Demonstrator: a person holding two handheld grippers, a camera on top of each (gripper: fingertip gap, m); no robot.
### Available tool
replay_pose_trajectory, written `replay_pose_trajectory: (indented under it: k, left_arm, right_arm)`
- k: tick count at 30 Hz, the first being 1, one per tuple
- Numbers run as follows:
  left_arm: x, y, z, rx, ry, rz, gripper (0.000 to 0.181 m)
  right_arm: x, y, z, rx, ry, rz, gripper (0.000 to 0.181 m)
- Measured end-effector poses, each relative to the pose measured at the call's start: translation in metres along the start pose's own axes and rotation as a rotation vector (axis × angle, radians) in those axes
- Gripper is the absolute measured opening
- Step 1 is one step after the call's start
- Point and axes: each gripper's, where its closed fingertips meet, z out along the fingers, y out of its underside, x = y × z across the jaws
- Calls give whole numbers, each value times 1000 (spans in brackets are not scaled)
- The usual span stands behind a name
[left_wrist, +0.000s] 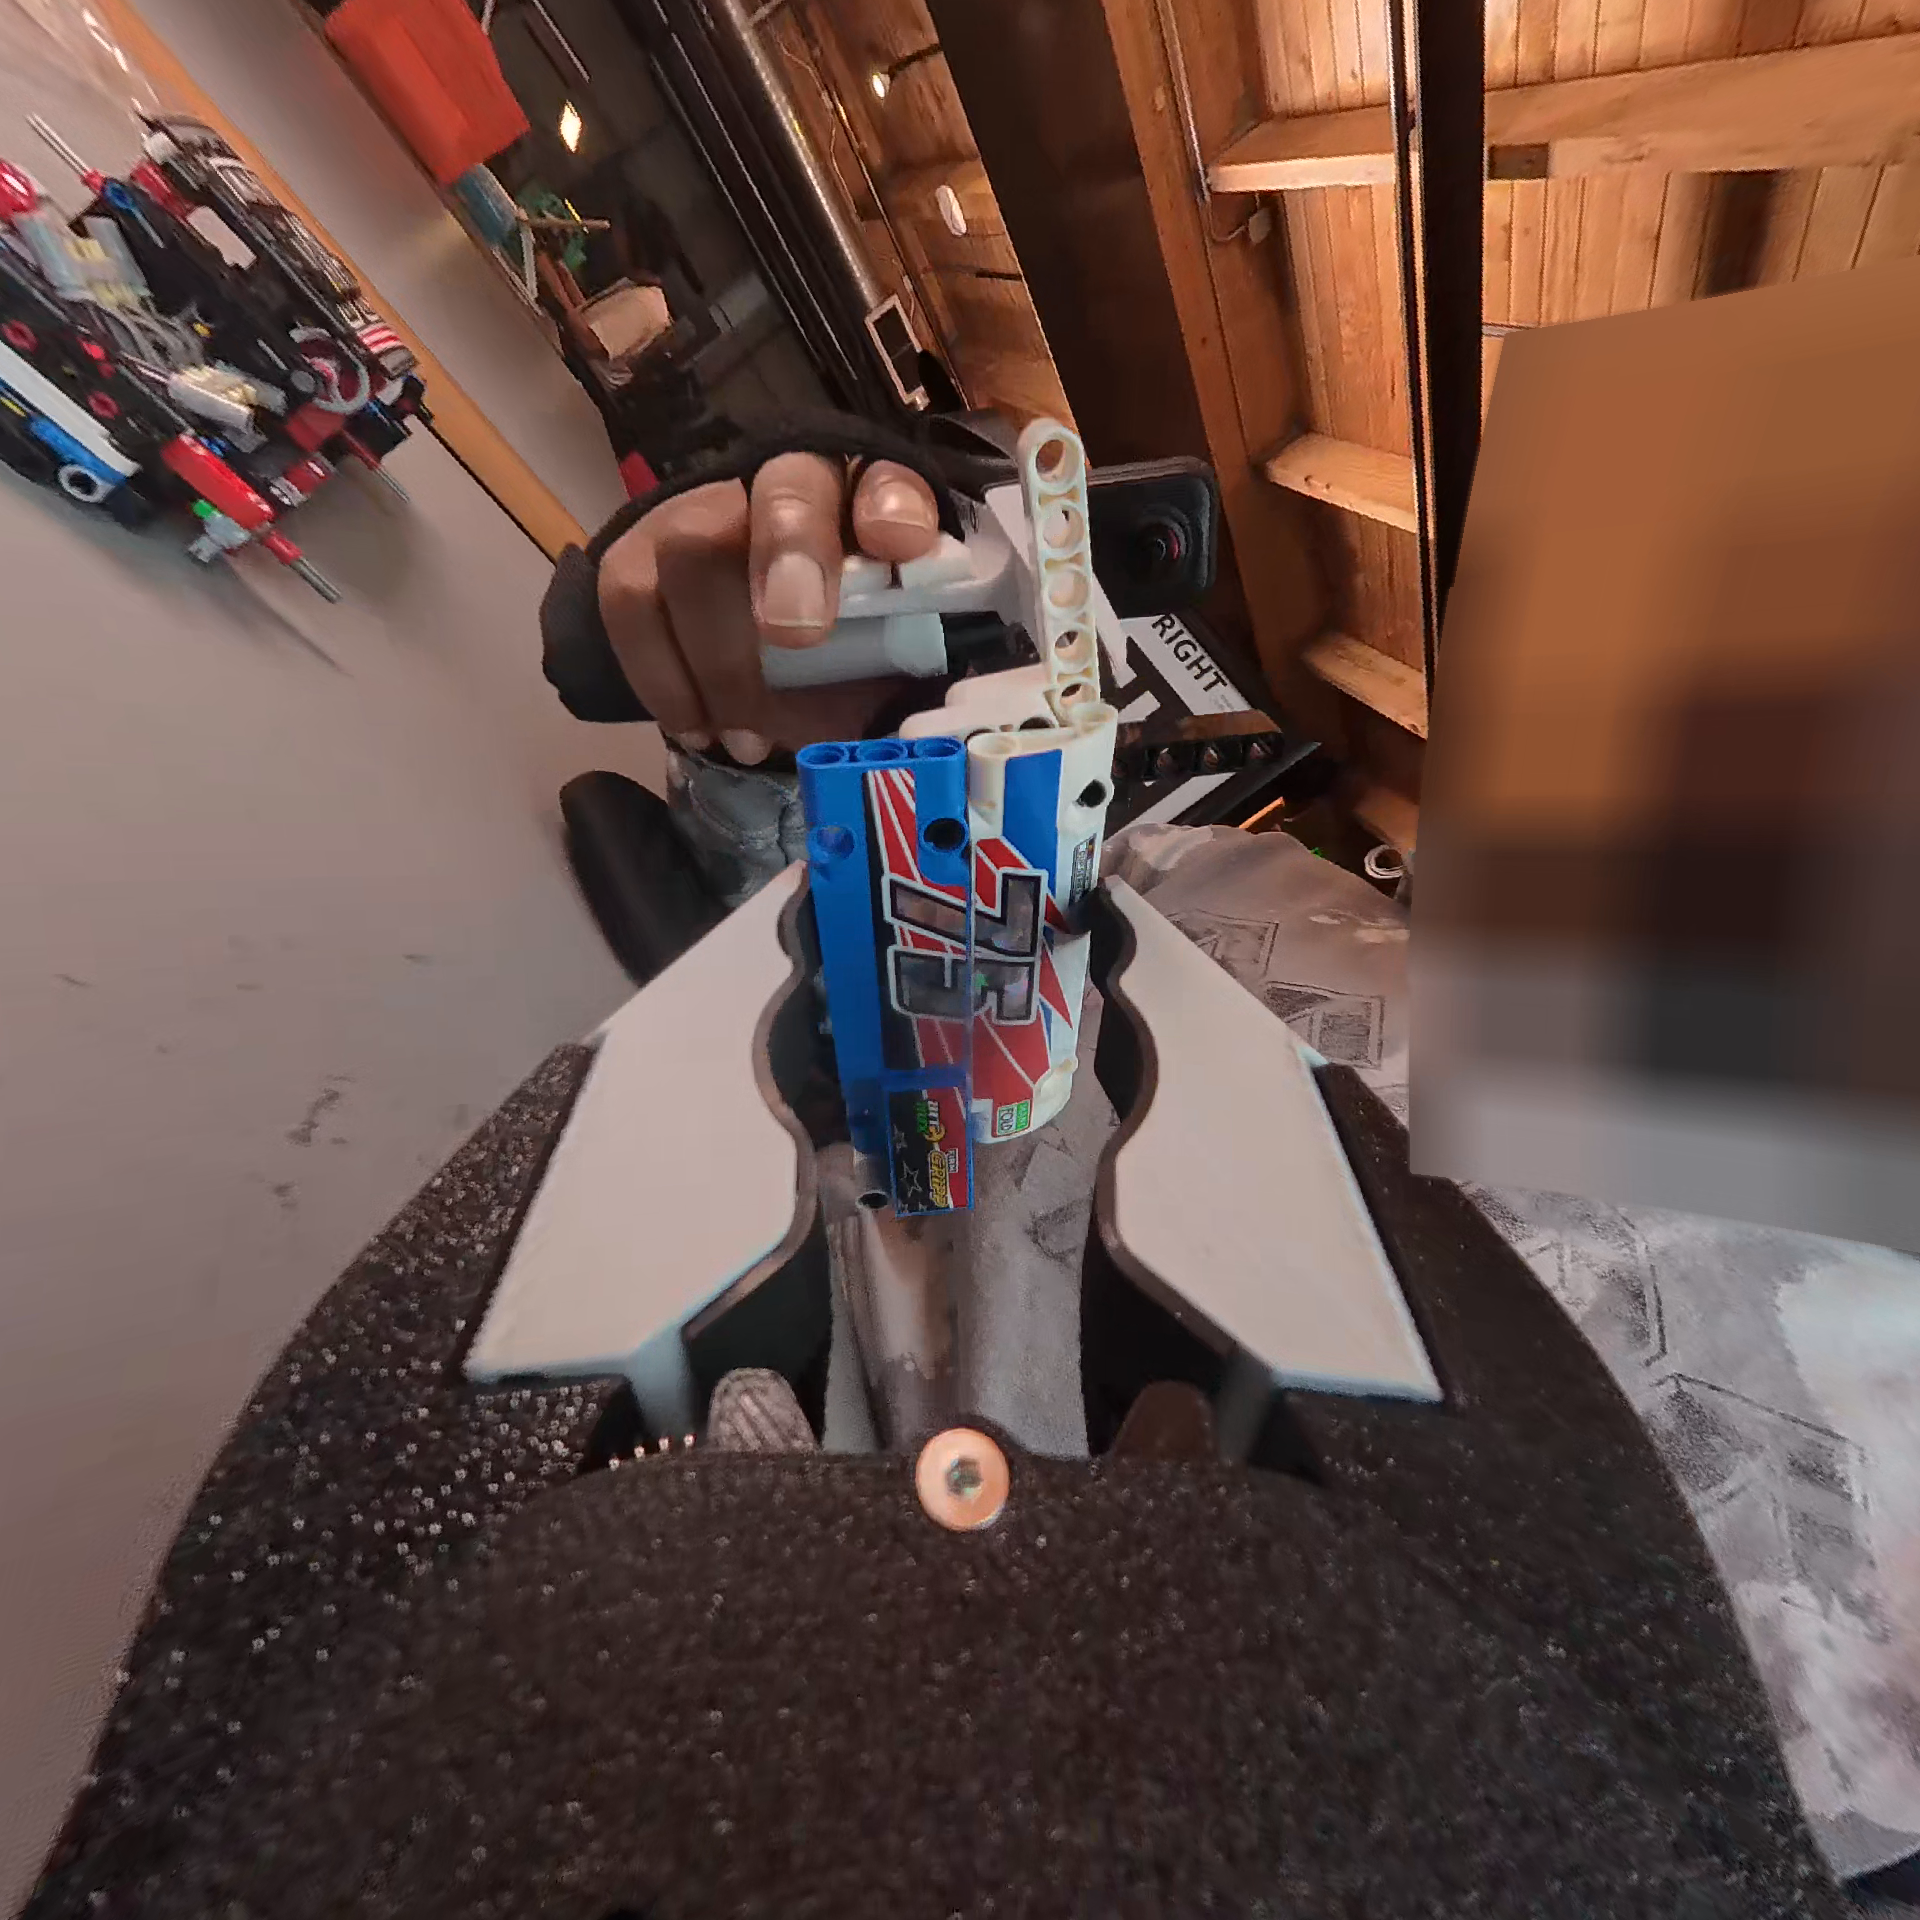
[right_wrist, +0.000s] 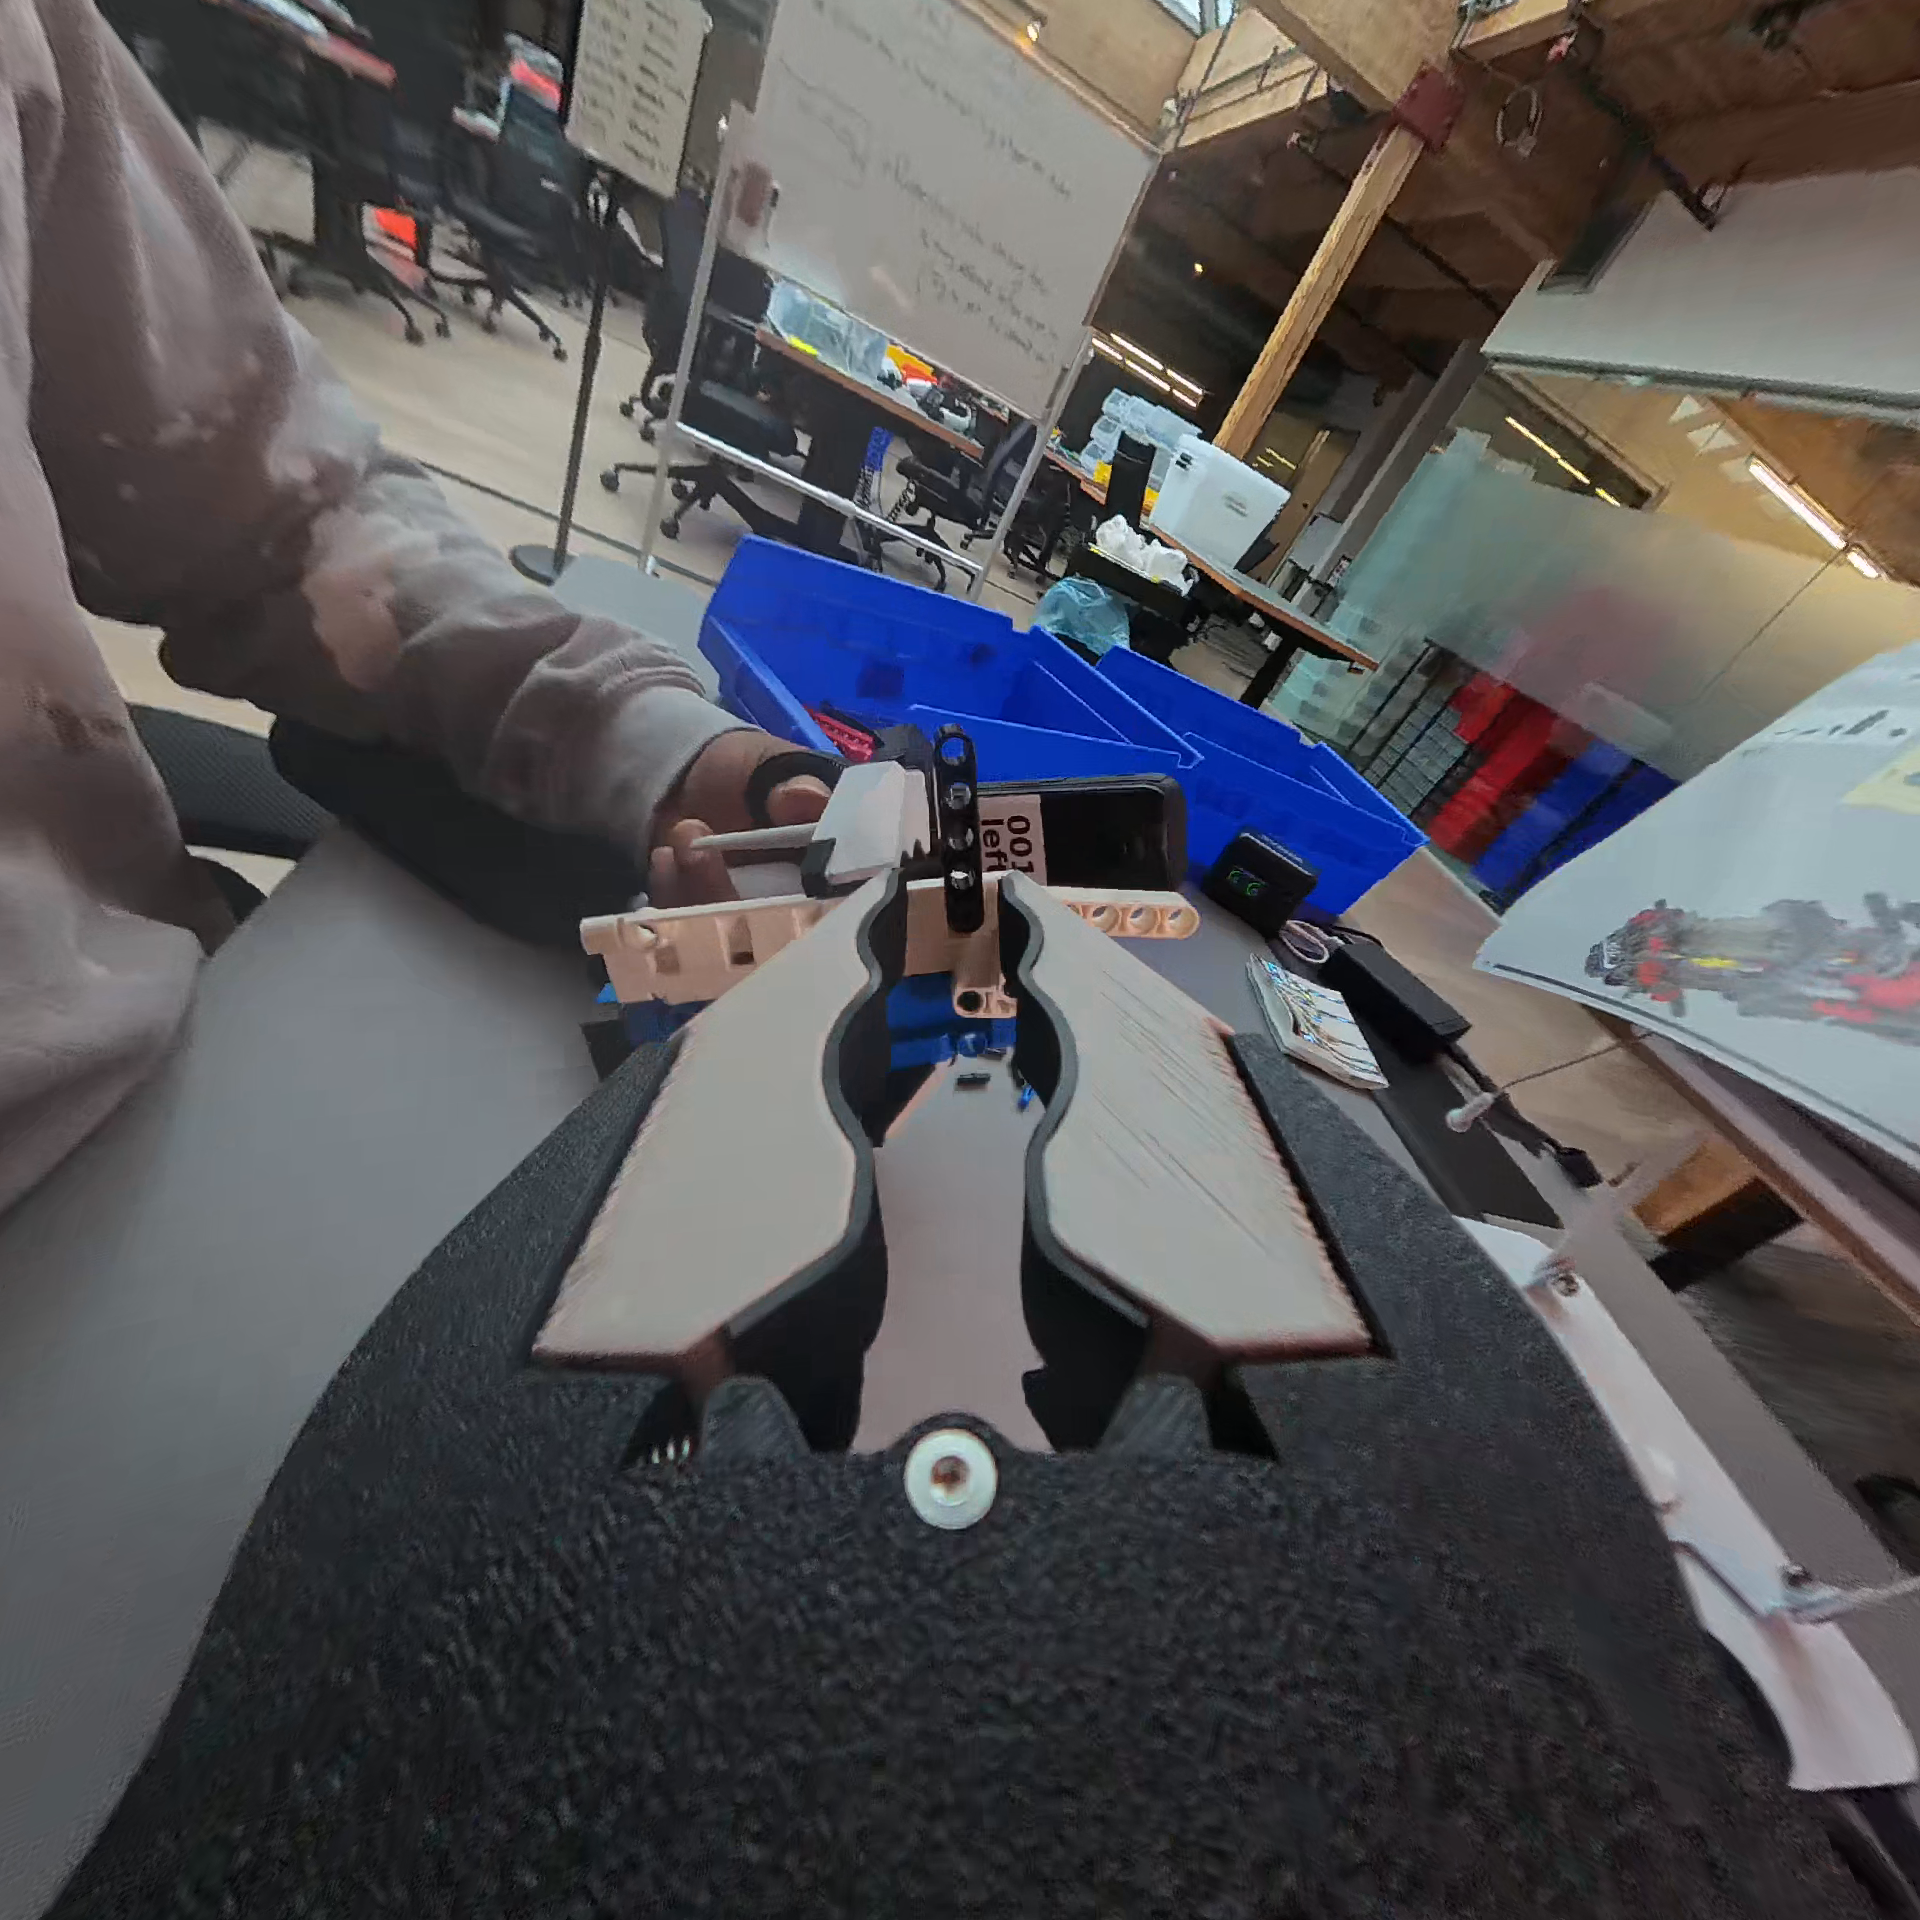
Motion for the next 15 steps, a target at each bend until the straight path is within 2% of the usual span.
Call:
replay_pose_trajectory:
  k: [3, 6, 10, 12, 14, 15]
  left_arm:
    - [-2, 8, 5, -39, -4, -26, 49]
    - [-8, 15, 7, -73, -22, -49, 49]
    - [-9, 15, 8, -63, -30, -41, 49]
    - [-8, 11, 7, -37, -42, -17, 57]
    - [-11, 11, 8, -46, -99, 28, 63]
    - [-14, 13, 9, -62, -131, 49, 59]
  right_arm:
    - [-7, 4, 2, -48, -16, -64, 17]
    - [-12, 10, 3, -89, -30, -104, 8]
    - [-12, 11, 1, -80, -48, -63, 7]
    - [-12, 12, 2, -79, -54, -42, 7]
    - [-12, 14, 3, -82, -51, -31, 7]
    - [-13, 14, 5, -78, -56, -23, 7]
